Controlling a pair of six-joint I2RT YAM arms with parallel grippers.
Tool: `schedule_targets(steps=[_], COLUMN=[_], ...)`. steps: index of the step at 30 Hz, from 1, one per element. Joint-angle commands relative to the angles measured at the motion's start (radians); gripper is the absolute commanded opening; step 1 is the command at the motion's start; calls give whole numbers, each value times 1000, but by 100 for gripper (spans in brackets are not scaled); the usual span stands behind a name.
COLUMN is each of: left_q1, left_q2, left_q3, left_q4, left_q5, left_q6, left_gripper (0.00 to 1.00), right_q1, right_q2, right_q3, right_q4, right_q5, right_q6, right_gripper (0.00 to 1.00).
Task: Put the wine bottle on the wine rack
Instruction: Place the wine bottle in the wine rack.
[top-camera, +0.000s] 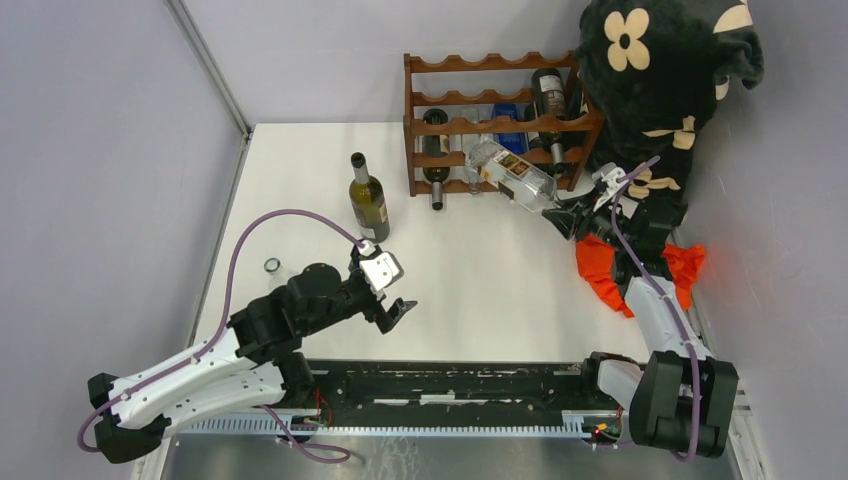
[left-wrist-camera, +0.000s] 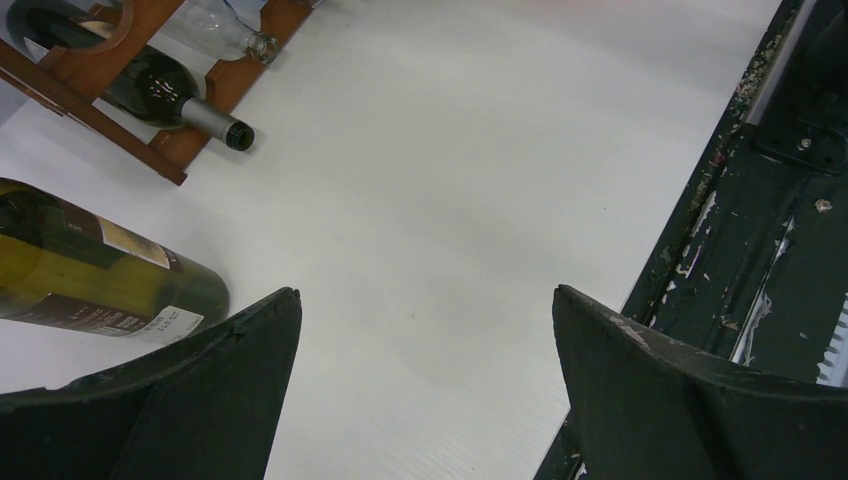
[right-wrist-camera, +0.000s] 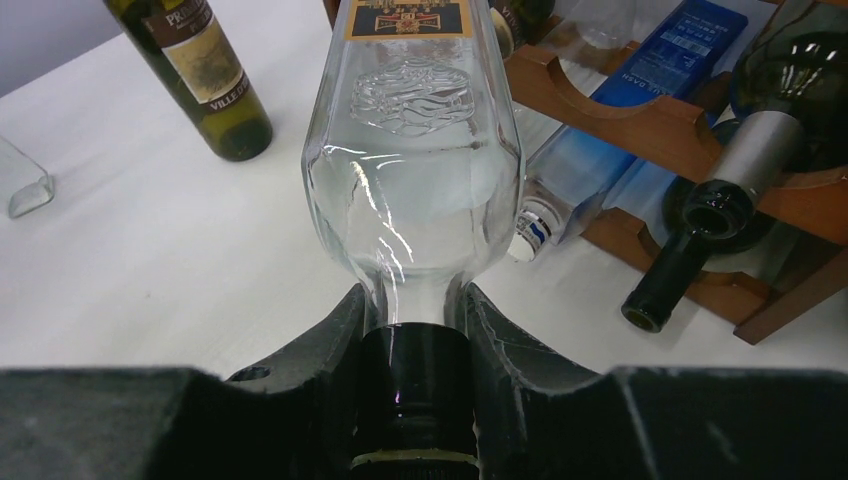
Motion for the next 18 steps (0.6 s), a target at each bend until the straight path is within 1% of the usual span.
schedule_targets(steps=[1,7,18], left_q1=[2,2,2], left_q2=[-6,-3,3], left_q3=[2,1,2], left_q4=[44,43,46], left_q5=[-7,-2,6], left_q6=[-14,-12,-10], left_gripper=[100,100,100], right_q1=[-6,-5,-4], right_q2=[14,54,75], right_q3=[48,40,7], right_q4=[295,335,394], right_q5=[4,43,141], right_q6=[102,121,108], right_gripper=[0,0,0])
